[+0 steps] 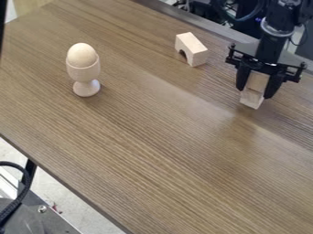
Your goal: Remove the cube from the arch and put it on top of the rectangular block
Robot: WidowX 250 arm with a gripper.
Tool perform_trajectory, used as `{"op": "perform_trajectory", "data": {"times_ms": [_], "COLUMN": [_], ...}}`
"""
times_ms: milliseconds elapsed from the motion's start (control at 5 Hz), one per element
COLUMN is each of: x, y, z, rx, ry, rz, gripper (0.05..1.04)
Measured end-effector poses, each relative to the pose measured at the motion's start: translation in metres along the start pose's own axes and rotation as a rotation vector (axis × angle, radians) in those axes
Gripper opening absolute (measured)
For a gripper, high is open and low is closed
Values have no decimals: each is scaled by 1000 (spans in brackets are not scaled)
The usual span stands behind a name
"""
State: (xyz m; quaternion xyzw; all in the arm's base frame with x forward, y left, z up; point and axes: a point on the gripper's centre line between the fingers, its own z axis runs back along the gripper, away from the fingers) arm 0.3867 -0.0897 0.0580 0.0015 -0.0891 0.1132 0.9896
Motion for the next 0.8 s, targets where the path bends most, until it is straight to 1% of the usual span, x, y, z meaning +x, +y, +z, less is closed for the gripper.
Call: {"op": "perform_trajectory", "data": {"times_ms": [200, 400, 600, 800], "x": [2, 3, -3, -8], "y": [0, 2, 5, 6], "z": [3, 2, -3, 21], "rx": [9, 16, 26, -19], "ry": [2, -6, 9, -29], "rz": [-3, -2, -7, -2], "gripper": [946, 1001, 998, 998]}}
